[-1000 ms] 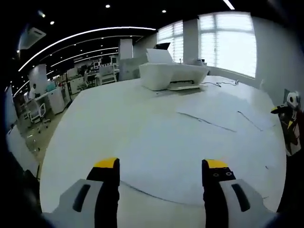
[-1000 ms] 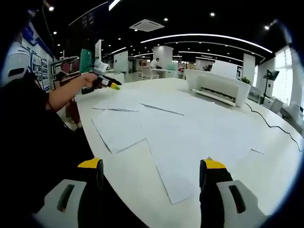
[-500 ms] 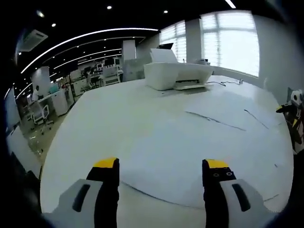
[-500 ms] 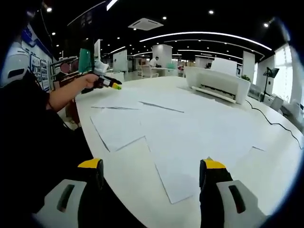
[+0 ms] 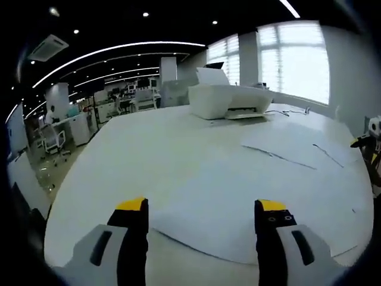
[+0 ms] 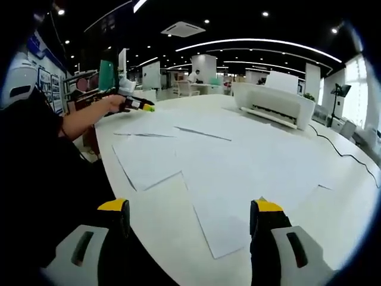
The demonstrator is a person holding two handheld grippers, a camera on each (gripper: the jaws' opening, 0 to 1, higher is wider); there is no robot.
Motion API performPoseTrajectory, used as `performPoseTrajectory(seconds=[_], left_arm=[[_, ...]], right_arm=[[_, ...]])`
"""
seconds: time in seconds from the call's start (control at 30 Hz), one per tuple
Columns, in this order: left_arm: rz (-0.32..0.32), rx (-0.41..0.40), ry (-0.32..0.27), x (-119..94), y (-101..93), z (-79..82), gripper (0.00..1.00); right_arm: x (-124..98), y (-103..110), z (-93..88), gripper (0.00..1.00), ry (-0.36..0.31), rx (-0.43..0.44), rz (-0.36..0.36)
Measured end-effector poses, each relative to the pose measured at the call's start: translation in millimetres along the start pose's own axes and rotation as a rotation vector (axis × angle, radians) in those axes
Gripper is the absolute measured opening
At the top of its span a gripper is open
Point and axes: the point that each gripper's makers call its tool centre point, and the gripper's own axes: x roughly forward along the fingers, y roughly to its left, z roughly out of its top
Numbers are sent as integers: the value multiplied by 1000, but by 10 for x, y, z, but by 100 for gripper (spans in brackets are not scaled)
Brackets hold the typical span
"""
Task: Organize the stack of printing papers by aligning and flattening the scattered papers on the table
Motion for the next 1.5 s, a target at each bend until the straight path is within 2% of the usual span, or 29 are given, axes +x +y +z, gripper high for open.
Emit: performPoseTrajectory(seconds=[0.23, 0.47, 0.67, 0.9, 1.37, 1.5], left_arm=[[13, -13, -3, 17, -10, -67, 81], [17, -15, -11, 23, -14, -67, 81], [15, -27, 10, 35, -50, -162, 81], [15, -33, -17, 48, -38, -157, 81], [-9, -25, -32, 51, -82, -136, 74], [-19, -20, -32, 64, -120, -134, 68]], right_arm=[[-5, -4, 10, 78, 4, -4, 1], [-27, -5, 43, 78, 2, -11, -1], [-35, -8, 58, 78, 2, -15, -3], [-28, 6, 36, 78, 3, -11, -1], [11, 28, -41, 77, 6, 0, 7], [5, 31, -65, 77, 8, 4, 7]])
